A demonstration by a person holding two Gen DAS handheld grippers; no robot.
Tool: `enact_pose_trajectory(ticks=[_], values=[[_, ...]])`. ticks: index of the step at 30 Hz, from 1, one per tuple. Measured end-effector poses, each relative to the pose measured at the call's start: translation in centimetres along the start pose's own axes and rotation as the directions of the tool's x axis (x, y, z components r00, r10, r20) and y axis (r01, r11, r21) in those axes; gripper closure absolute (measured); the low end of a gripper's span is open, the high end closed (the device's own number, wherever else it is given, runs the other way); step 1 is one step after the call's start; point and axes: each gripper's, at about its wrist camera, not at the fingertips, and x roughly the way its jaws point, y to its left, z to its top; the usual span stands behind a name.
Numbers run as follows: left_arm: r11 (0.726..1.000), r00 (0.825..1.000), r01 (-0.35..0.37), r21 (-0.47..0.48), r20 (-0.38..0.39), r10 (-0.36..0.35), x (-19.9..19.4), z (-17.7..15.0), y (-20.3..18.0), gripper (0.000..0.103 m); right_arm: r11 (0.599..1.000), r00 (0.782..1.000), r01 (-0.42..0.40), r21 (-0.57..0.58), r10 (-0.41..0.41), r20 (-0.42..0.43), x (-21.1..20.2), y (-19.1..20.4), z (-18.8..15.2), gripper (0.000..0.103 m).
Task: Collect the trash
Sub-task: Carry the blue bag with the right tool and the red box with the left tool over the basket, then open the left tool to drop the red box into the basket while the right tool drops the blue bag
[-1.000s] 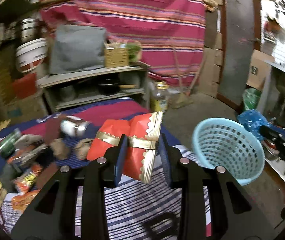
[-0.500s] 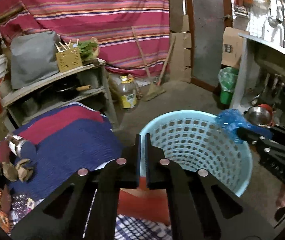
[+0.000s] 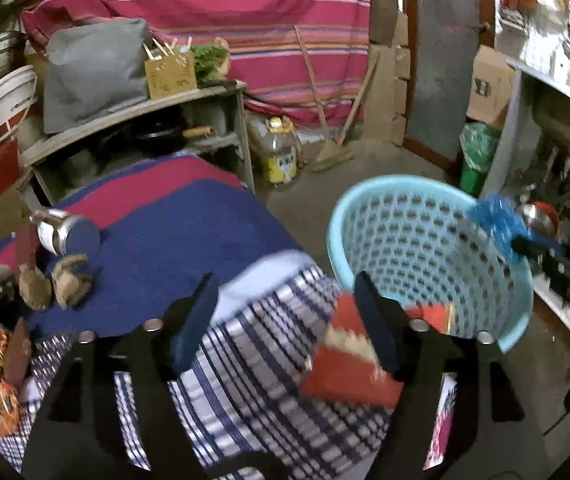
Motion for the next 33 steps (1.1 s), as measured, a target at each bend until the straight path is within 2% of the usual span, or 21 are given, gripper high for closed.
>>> enact_pose_trajectory(ticks=[6,9,11,12,15,16,17,24,33], values=[[0.996,0.997,0.061,0.059,-0.055,-0.058,0.9,-2.1,-2.4,0.026,1.000,1.000,0.006,0.005,-0.006,-0.004,-1.1,-0.1,-0.4,0.085],[0.993,0.996,0.068,0.093,-0.068,-0.062,1.3,-3.1,-3.1,0.030,1.000,1.000,0.012,0.001,-0.012,-0.010,-1.4,-0.3,-0.5,0.085],[0.990,0.990,0.118,0.079,-0.086,-0.111,1.5,-3.4,-2.7,0.053,1.000,1.000,0.017,0.006,-0.017,-0.013,-1.5,-0.3,-0.6,0.085],[0.988,0.987,0.140,0.071,-0.095,-0.133,1.5,-3.4,-2.6,0.059,1.000,1.000,0.017,0.009,-0.017,-0.014,-1.5,-0.3,-0.6,0.085],[0.988,0.989,0.128,0.085,-0.091,-0.120,1.2,-3.6,-2.4,0.079,1.000,1.000,0.017,0.011,-0.017,-0.015,-1.5,-0.2,-0.6,0.085],[0.988,0.988,0.130,0.083,-0.095,-0.122,1.2,-3.7,-2.2,0.097,1.000,1.000,0.017,0.010,-0.016,-0.015,-1.5,-0.2,-0.6,0.085],[0.988,0.986,0.140,0.072,-0.105,-0.132,1.2,-3.8,-1.9,0.101,1.000,1.000,0.014,0.007,-0.014,-0.013,-1.5,-0.1,-0.6,0.085],[0.988,0.988,0.142,0.062,-0.068,-0.138,0.2,-3.4,-1.5,0.103,1.000,1.000,0.011,-0.023,-0.012,-0.010,-1.7,0.9,-0.5,0.085],[0.987,0.988,0.152,0.060,0.013,-0.153,-0.9,0.3,-2.2,0.103,0.999,1.000,0.023,-0.029,-0.023,0.006,-2.1,0.5,0.4,0.085]])
